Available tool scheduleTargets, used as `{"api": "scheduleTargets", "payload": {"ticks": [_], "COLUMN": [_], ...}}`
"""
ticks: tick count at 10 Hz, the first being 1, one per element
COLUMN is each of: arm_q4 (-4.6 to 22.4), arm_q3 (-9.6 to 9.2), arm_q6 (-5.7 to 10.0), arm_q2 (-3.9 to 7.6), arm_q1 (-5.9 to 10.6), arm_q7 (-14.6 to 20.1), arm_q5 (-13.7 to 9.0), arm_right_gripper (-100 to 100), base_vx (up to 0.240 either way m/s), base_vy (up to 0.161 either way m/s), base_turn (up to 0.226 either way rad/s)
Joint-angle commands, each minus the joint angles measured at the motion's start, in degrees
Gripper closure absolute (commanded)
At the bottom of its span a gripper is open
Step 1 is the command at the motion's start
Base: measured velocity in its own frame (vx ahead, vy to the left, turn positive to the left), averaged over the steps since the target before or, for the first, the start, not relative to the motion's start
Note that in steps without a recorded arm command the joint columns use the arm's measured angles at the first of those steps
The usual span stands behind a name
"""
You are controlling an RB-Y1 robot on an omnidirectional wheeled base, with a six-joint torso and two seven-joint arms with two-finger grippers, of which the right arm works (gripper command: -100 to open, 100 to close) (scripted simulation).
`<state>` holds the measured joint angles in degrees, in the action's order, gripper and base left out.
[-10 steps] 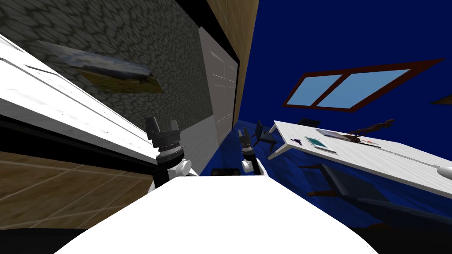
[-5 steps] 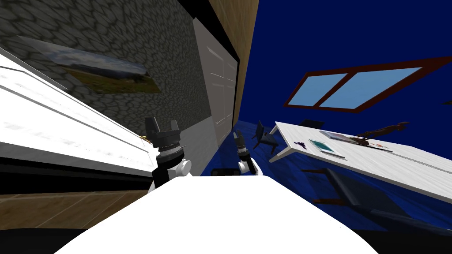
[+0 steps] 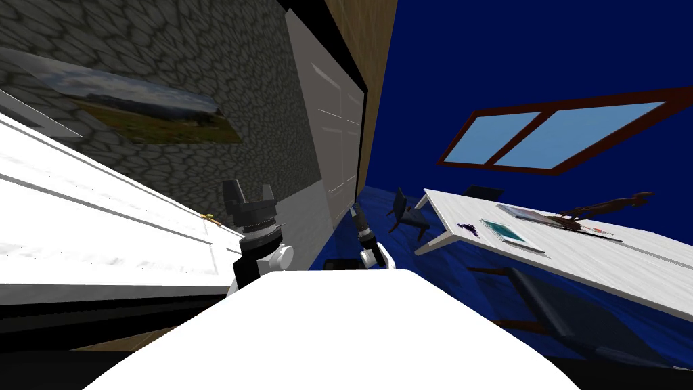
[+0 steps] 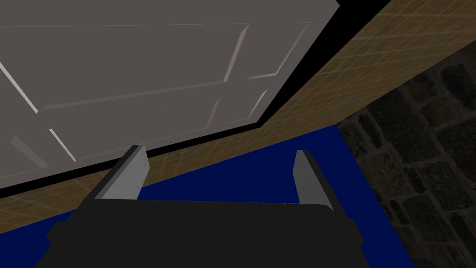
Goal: Push the door open
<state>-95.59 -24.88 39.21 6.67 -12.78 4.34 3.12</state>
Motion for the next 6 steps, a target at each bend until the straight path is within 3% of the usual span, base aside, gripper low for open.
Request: {"api": "scheduleTargets", "payload": {"ticks": [1, 6], "arm_q4": [2.5, 8.4], "arm_q3": [-1.95, -6.17], "arm_q6": [0.38, 1.03], "arm_q2": [0.37, 0.68], "arm_q1": [0.92, 3.37], "arm_q7": [0.5, 1.3], "arm_q5": [-0.1, -0.2], "arm_right_gripper": [-100, -100], "base_vx": [0.178, 0.130], "base_vy": [-0.067, -0.032], "base_turn": [-0.002, 0.000]}}
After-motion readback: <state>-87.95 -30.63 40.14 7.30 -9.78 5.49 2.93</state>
